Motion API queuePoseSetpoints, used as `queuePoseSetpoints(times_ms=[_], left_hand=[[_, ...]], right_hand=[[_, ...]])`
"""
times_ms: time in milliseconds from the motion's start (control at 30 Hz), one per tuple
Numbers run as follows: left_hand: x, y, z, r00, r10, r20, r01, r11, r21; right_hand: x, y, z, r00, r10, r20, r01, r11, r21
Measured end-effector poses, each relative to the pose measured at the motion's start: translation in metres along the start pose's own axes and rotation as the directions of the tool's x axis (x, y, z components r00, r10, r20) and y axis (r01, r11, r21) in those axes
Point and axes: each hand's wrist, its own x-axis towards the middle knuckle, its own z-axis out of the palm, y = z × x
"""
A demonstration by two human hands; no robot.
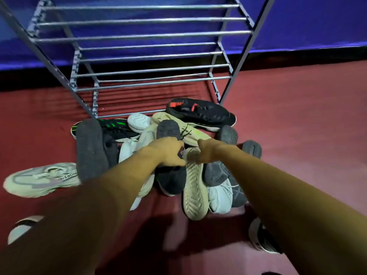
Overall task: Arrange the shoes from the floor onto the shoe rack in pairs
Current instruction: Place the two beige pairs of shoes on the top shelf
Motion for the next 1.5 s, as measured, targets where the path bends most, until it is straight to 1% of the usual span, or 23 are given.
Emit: queuePoseSetpoints(times_ms=[33, 100, 200, 233, 300, 367, 433, 533, 733, 933, 1033, 1200, 1333, 1500], left_hand=[[0.006, 0.003, 0.003, 1.0, 0.01, 0.026, -0.009, 1.0, -0.014], [0.019, 0.006, 0.012, 0.999, 0.03, 0.019, -0.029, 0.999, -0.014], [0.033, 0.008, 0.021, 0.998, 0.061, 0.023, -0.062, 0.996, 0.061], [0.037, 0.008, 0.023, 0.997, 0.067, 0.025, -0.069, 0.995, 0.078], [0.042, 0.008, 0.025, 0.997, 0.065, 0.033, -0.068, 0.992, 0.104], [0.045, 0.007, 0.025, 0.997, 0.066, 0.041, -0.07, 0.991, 0.112], [0.047, 0.006, 0.024, 0.997, 0.065, 0.041, -0.069, 0.993, 0.1], [0.045, 0.005, 0.022, 0.997, 0.065, 0.045, -0.069, 0.993, 0.095], [0.025, 0.003, 0.015, 0.994, 0.049, 0.093, -0.061, 0.99, 0.128], [-0.001, 0.001, 0.002, 0.993, 0.032, 0.11, -0.046, 0.991, 0.125], [-0.013, 0.002, -0.011, 0.998, 0.041, 0.053, -0.046, 0.994, 0.095], [-0.038, -0.002, -0.049, 0.995, 0.05, -0.087, -0.056, 0.996, -0.064], [-0.07, -0.015, -0.087, 0.979, -0.01, -0.204, -0.049, 0.958, -0.283], [-0.119, -0.028, -0.148, 0.938, -0.079, -0.339, -0.073, 0.908, -0.412]], right_hand=[[0.007, 0.004, 0.005, 0.999, 0.018, 0.028, -0.018, 1.0, 0.004], [0.019, 0.009, 0.012, 0.999, 0.024, 0.049, -0.025, 1.0, 0.017], [0.032, 0.007, 0.022, 0.996, 0.013, 0.092, -0.016, 0.999, 0.029], [0.039, 0.008, 0.027, 0.996, 0.018, 0.083, -0.022, 0.998, 0.054], [0.043, 0.007, 0.033, 0.996, 0.08, 0.035, -0.084, 0.99, 0.115], [0.047, 0.006, 0.039, 0.993, 0.11, -0.051, -0.104, 0.989, 0.106], [0.051, 0.006, 0.042, 0.988, 0.117, -0.103, -0.109, 0.99, 0.086], [0.051, 0.008, 0.04, 0.987, 0.123, -0.105, -0.113, 0.989, 0.1], [0.029, 0.002, 0.031, 0.983, 0.143, -0.116, -0.118, 0.973, 0.2], [-0.003, -0.009, -0.004, 0.952, 0.168, -0.255, -0.089, 0.951, 0.295], [-0.018, -0.022, -0.03, 0.926, 0.163, -0.34, -0.054, 0.95, 0.308], [-0.049, -0.048, -0.083, 0.902, 0.118, -0.415, 0.018, 0.95, 0.31], [-0.078, -0.083, -0.13, 0.862, 0.091, -0.499, 0.074, 0.951, 0.3], [-0.117, -0.131, -0.181, 0.786, 0.047, -0.616, 0.172, 0.941, 0.291]])
